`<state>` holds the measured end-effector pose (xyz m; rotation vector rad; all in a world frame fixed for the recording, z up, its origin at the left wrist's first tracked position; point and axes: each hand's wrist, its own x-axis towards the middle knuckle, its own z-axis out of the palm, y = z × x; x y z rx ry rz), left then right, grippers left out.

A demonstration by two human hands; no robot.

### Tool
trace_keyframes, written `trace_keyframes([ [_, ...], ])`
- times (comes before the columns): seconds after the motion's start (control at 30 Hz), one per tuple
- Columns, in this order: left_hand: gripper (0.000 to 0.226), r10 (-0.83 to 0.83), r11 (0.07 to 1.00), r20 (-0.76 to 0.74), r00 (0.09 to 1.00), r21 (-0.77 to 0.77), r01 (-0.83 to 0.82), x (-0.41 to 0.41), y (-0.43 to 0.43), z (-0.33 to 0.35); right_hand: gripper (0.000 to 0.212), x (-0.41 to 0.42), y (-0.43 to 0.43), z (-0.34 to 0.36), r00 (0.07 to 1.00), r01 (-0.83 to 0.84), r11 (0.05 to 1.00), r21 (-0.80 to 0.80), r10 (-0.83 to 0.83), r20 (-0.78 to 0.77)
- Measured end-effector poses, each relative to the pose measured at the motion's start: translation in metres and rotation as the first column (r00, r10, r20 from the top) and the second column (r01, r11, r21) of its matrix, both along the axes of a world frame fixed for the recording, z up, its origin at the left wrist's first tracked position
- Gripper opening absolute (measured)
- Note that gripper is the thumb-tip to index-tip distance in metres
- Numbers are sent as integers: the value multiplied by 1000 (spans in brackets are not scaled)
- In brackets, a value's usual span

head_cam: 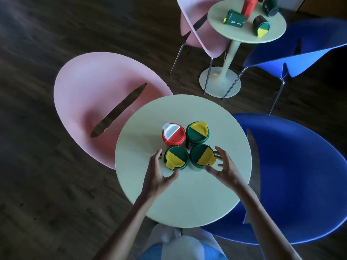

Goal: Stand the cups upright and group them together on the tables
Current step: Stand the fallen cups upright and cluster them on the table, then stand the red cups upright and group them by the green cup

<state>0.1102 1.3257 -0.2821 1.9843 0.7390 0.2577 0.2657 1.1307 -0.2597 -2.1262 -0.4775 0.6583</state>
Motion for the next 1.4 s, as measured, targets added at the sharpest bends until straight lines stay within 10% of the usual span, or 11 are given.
trace_keyframes([
  [0.17, 45, -112, 906, 139, 984, 420, 44, -3, -1, 28, 37, -17, -29, 16, 973, 154, 988, -16, -149, 176],
  [0.33, 34, -328, 765, -29, 944, 578, 284, 3, -30, 43, 34, -46, -79, 31, 890, 224, 907, -358, -40, 455],
  [0.77, 40, -670, 434, -277, 689, 607, 666, 53, -260, 63, 41, -114, -320, 55, 889, 442, 683, -581, -246, 387],
  [1.4, 46, -948, -119, -305, 92, 606, 787, 104, -676, 77, 46, -201, -648, 71, 615, 721, 314, -617, -700, 362],
])
